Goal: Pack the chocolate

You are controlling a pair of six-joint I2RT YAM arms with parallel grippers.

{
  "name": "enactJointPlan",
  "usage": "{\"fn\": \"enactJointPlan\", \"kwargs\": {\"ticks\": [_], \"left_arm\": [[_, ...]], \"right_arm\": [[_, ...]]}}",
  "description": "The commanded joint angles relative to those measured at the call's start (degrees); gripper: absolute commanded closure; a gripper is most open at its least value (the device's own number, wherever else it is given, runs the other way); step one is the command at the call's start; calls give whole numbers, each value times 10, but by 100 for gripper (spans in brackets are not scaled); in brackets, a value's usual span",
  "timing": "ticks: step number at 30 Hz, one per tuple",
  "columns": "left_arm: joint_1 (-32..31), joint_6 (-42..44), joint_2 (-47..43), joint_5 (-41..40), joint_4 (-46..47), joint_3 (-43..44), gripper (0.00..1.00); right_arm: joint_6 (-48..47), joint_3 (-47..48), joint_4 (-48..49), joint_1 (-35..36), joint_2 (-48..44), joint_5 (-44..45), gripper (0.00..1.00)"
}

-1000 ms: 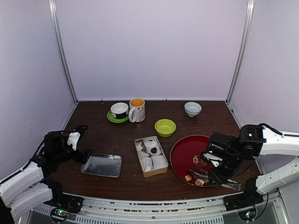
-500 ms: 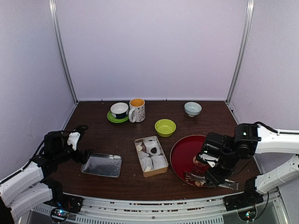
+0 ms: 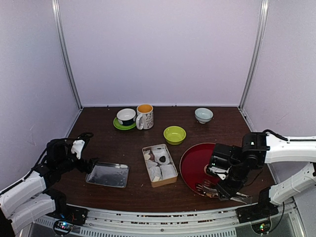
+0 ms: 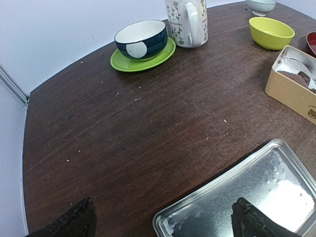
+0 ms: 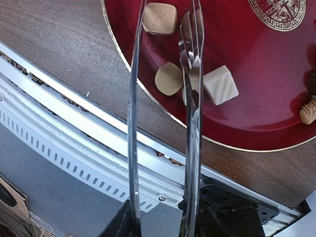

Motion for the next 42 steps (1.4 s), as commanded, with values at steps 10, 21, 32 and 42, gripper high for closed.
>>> {"fn": "enactJointPlan", "kwargs": {"ticks": [10, 21, 32, 42], "left_arm": [[3, 5, -3, 7, 15, 5, 2], [3, 6, -5, 7, 14, 5, 2], [3, 6, -5, 7, 15, 5, 2], [3, 6, -5, 7, 15, 5, 2]], "right_arm": [[7, 64, -9, 2, -15, 39, 70], [-11, 114, -3, 2, 5, 46, 70], [5, 85, -2, -2, 13, 76, 59], [4, 65, 45, -9, 30, 66, 58]]}}
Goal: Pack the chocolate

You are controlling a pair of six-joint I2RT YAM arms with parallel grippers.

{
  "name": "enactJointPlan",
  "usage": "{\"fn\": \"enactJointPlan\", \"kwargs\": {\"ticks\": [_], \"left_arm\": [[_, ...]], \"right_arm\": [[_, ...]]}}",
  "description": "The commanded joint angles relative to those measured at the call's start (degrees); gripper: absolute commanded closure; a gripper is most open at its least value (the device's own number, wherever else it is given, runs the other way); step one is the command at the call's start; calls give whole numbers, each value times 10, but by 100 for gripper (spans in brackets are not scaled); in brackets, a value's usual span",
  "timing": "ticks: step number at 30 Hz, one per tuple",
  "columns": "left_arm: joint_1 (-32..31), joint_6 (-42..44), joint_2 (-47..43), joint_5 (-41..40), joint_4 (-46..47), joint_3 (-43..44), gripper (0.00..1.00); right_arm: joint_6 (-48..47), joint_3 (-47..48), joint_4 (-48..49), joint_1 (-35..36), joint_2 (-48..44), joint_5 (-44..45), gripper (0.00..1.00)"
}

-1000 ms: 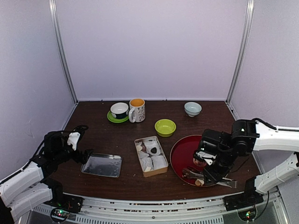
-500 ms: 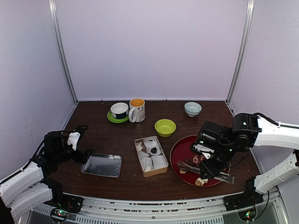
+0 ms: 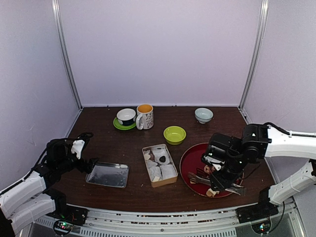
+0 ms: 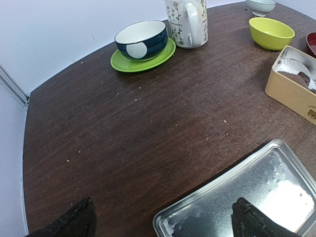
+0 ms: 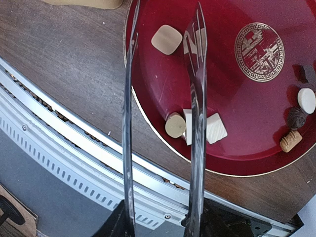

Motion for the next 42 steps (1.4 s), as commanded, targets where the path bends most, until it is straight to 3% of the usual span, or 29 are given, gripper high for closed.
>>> {"fn": "enactJointPlan", "kwargs": {"ticks": [1, 14, 23, 42], "left_arm": [[3, 6, -4, 7, 14, 5, 2], [3, 6, -4, 7, 15, 5, 2], [3, 6, -4, 7, 15, 5, 2], [3, 6, -8, 7, 15, 3, 2]], "right_arm": [[3, -8, 30, -4, 13, 6, 57], [14, -29, 27, -12, 22, 29, 56], [9, -46, 40, -13, 29, -3, 53], [16, -44, 38, -13, 27, 9, 66]]}}
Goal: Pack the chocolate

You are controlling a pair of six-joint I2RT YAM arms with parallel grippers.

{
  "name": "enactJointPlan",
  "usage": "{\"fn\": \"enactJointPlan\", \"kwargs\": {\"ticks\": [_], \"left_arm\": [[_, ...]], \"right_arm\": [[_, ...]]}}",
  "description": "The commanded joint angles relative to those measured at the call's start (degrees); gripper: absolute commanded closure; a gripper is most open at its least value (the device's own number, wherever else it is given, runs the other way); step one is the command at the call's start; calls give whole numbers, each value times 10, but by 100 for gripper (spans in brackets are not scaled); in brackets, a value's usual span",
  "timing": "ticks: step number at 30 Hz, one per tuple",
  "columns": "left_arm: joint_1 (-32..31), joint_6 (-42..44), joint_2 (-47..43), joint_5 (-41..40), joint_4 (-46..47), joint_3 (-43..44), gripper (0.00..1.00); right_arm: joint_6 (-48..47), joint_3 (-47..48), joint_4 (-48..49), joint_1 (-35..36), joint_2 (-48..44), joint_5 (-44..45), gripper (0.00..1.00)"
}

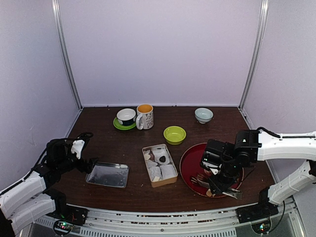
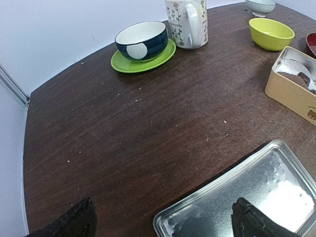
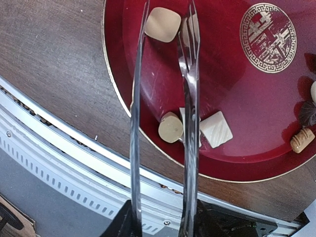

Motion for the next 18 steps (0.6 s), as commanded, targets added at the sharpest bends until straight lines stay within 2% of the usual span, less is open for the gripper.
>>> {"fn": "enactJointPlan", "kwargs": {"ticks": [1, 13, 18], "left_arm": [[3, 6, -6, 7, 14, 3, 2], [3, 6, -6, 8, 14, 3, 2], [3, 6, -6, 7, 14, 4, 2]], "right_arm": [[8, 2, -1, -3, -2, 24, 66], [6, 53, -19, -3, -44, 67, 72], [-9, 72, 4, -2, -46, 50, 72]]}}
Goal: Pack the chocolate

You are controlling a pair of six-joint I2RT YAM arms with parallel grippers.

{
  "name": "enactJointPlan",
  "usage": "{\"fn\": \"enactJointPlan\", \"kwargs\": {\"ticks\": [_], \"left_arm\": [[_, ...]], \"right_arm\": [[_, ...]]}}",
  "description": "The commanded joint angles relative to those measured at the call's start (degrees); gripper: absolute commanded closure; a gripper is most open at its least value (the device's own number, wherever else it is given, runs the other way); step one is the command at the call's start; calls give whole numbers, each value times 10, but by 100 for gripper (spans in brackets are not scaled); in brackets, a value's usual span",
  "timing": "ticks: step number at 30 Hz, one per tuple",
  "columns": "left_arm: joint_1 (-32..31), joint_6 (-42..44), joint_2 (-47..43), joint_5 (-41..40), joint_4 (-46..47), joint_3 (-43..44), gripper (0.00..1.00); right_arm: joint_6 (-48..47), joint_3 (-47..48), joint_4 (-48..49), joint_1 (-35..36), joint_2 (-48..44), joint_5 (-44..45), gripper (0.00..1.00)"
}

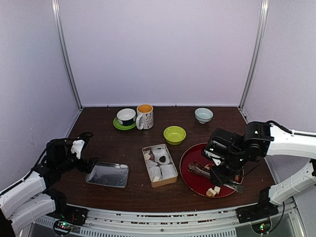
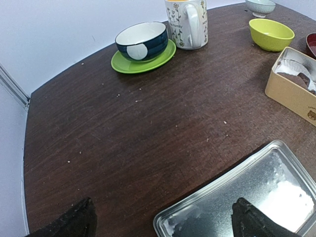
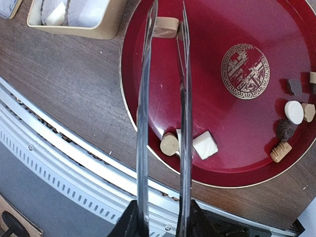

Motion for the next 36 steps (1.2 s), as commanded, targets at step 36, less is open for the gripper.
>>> {"fn": "enactJointPlan", "kwargs": {"ticks": [36], "left_arm": [[3, 6, -3, 7, 15, 4, 2]], "right_arm": [[-75, 93, 66, 25, 109, -41, 63]]}}
